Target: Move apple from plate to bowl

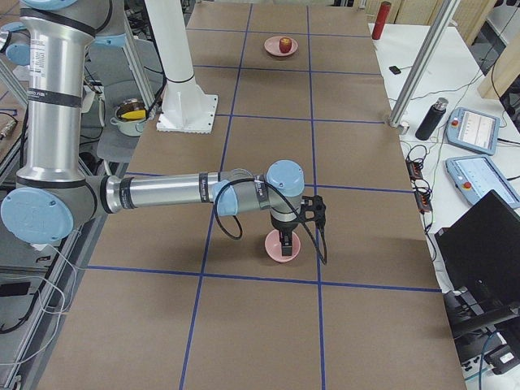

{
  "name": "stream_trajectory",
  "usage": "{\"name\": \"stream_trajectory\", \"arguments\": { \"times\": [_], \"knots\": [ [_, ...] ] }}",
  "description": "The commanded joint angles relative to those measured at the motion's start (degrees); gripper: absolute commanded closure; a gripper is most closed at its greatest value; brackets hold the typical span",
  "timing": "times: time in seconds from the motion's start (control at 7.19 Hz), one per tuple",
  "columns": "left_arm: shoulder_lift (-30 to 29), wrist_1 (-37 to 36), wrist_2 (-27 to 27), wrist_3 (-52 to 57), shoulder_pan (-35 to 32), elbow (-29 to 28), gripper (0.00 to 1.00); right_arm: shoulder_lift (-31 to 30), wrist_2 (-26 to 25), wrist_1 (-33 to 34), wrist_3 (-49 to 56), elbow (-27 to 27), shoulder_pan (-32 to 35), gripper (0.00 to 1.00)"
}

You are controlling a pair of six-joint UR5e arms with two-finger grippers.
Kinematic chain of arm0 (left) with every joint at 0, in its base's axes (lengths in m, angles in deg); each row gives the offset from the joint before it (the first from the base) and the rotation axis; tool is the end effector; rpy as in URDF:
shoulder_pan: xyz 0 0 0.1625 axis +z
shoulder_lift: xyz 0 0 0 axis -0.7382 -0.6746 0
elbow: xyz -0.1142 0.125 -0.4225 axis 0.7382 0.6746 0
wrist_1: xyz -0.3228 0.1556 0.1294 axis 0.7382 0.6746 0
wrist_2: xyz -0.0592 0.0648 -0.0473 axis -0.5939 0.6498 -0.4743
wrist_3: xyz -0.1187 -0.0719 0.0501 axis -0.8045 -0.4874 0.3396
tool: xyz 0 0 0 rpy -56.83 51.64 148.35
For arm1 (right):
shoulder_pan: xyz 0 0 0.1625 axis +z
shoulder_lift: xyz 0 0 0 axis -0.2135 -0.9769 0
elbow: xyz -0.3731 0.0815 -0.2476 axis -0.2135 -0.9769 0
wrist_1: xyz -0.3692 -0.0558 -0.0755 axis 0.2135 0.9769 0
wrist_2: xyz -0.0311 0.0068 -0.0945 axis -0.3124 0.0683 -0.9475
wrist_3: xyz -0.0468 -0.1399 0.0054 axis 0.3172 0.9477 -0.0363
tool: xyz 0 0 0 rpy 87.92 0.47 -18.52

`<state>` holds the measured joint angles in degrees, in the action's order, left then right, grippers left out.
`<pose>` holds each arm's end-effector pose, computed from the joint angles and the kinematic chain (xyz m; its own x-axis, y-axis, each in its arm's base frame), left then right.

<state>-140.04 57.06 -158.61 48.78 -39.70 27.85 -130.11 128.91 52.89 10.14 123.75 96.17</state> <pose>-0.0113 -0.3366 0.6081 0.6734 -0.0179 -0.7390 0.1337 0.9862 0.0980 -0.0167 -0.4181 0.6581 0.6897 -0.0876 0.7187 0.0099 0.9937 0.1115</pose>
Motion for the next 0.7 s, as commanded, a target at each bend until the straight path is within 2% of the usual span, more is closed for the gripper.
{"name": "stream_trajectory", "arguments": {
  "times": [0.0, 0.56],
  "knots": [
    [-0.18, -0.01, -0.22, 0.0, 0.0, -0.72, 0.02, -0.05, 0.27, 0.0, -0.08, -0.01, 0.0, 0.0],
    [-0.18, 0.08, -0.22, -0.09, 0.0, -0.72, 0.02, -0.31, 0.1, -0.09, -0.25, -0.02, -0.08, 0.0]
  ]
}}
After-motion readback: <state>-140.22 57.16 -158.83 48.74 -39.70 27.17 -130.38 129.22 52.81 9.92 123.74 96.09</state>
